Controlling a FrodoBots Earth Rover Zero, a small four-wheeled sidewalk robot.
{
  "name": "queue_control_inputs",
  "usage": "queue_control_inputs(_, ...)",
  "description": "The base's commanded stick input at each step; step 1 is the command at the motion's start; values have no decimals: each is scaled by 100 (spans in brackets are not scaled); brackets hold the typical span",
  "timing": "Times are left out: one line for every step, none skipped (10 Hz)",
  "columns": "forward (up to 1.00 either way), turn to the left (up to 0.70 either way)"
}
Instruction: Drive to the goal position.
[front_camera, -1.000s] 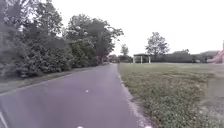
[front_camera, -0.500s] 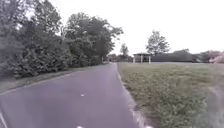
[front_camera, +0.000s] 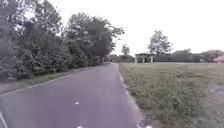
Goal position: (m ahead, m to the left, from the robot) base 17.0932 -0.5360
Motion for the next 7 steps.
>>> queue_control_inputs(70,-1)
queue_control_inputs(70,-1)
queue_control_inputs(70,-1)
queue_control_inputs(70,-1)
queue_control_inputs(70,-1)
queue_control_inputs(70,-1)
queue_control_inputs(70,-1)
